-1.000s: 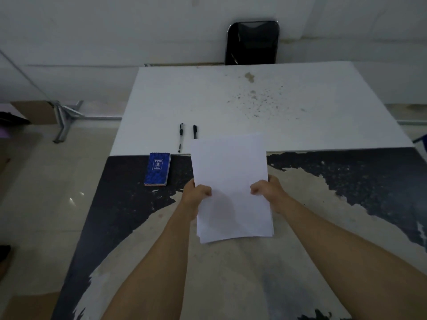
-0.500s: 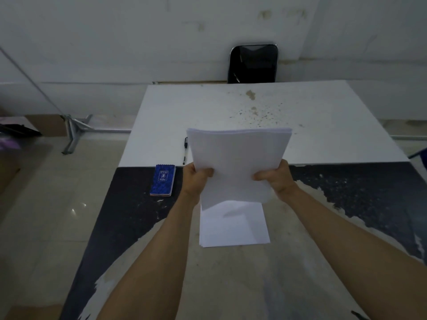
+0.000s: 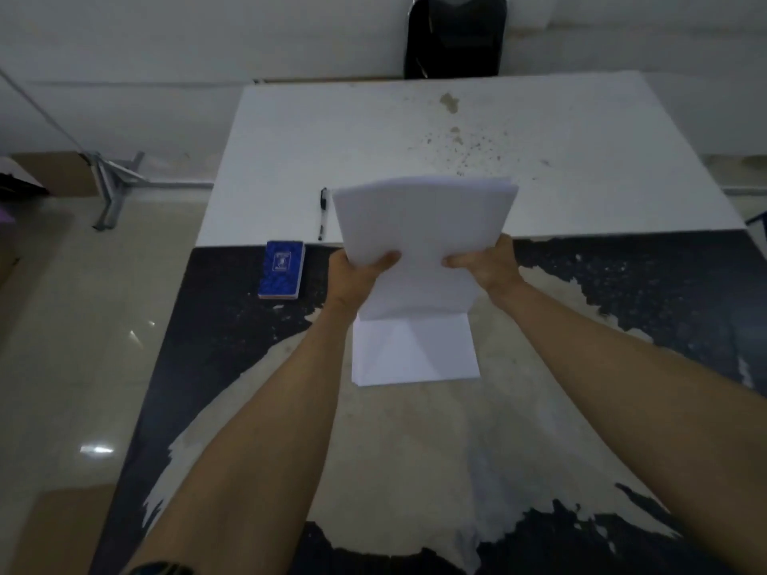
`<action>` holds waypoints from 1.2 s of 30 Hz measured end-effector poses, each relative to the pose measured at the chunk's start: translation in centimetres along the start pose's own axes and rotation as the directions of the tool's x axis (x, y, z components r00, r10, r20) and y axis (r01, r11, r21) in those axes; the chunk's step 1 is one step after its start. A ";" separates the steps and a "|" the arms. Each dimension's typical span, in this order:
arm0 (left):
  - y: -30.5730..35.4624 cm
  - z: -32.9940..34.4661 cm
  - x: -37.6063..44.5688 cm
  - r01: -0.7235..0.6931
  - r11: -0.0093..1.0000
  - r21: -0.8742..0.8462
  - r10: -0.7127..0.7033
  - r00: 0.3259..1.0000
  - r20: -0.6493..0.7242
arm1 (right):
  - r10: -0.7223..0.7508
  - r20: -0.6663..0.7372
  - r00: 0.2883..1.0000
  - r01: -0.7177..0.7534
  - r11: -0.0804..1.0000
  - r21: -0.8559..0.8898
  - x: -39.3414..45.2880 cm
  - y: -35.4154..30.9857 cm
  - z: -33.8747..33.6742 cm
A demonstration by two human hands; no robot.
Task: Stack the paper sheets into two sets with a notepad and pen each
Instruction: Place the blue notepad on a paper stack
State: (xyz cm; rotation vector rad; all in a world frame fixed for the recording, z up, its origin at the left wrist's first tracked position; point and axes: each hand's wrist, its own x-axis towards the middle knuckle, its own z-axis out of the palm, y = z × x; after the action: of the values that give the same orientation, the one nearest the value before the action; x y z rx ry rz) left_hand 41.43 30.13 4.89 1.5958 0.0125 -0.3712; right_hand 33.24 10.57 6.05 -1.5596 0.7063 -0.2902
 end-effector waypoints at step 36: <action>-8.8 -8.5 -2.1 -0.108 0.886 0.451 0.029 0.984 0.178 | 0.036 0.474 0.880 0.068 0.977 -0.201 -4.8 7.9 4.6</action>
State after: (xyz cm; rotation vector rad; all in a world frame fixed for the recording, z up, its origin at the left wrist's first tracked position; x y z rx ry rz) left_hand 39.35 39.45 -3.05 2.0227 -0.2800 -0.4760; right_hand 30.14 17.33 -1.16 -1.7511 0.3412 0.1674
